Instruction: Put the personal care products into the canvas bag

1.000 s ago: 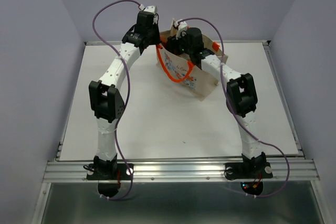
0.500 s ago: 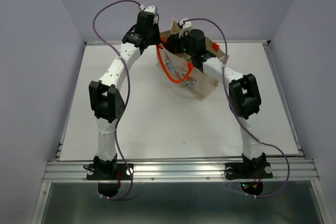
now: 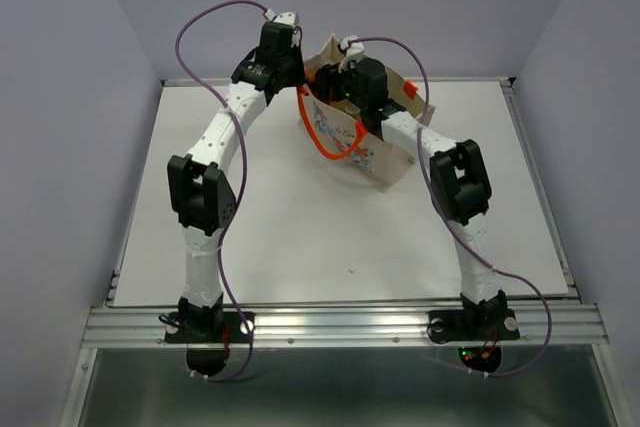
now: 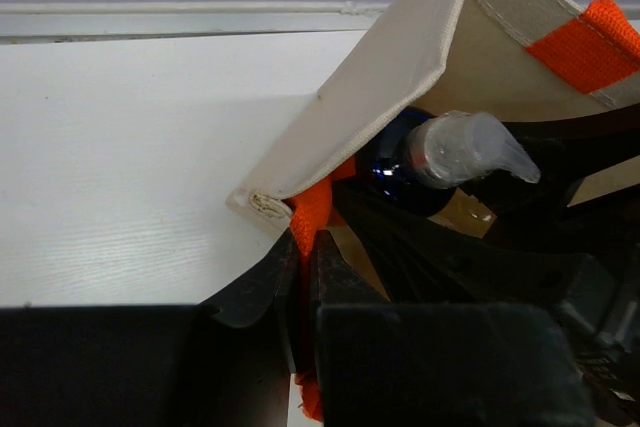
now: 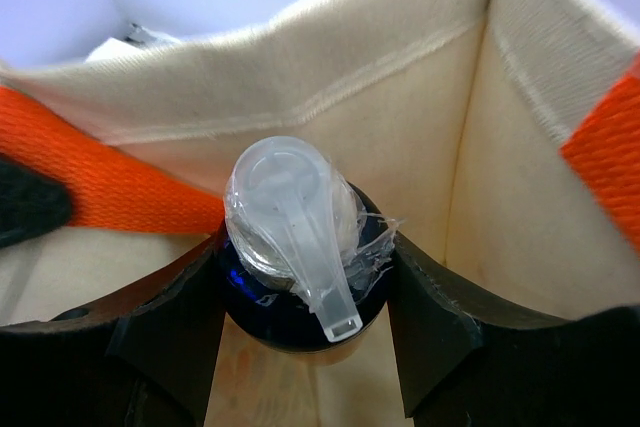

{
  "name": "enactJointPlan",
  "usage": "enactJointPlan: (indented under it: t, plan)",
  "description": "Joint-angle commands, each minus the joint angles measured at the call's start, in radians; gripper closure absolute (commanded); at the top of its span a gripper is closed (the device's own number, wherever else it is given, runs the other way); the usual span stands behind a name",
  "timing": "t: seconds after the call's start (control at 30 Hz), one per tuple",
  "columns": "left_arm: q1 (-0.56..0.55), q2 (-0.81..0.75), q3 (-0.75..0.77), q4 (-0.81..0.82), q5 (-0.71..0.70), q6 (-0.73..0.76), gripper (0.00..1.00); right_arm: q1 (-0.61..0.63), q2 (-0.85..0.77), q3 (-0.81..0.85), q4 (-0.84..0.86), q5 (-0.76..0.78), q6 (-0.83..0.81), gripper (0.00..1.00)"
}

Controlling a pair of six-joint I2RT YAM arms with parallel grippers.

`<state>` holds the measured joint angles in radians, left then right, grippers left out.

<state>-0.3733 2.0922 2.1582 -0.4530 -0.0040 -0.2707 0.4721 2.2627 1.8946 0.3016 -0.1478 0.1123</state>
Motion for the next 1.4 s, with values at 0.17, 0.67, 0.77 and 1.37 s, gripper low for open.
enactJointPlan:
  t: [0.17, 0.67, 0.77, 1.37]
  plan:
    - [0.004, -0.109, -0.006, 0.042, -0.007, 0.022, 1.0, 0.026, 0.057, 0.011, 0.074, 0.109, -0.072, 0.97]
    - [0.004, -0.106, -0.004, 0.042, -0.01, 0.013, 1.0, 0.026, 0.024, 0.003, -0.058, 0.131, -0.097, 0.25]
    - [0.004, -0.106, -0.004, 0.042, -0.011, 0.011, 1.0, 0.026, 0.018, 0.011, -0.065, 0.123, -0.097, 0.18]
    - [0.004, -0.107, 0.022, 0.037, -0.004, 0.007, 0.75, 0.026, -0.122, 0.092, -0.142, 0.183, -0.092, 0.0]
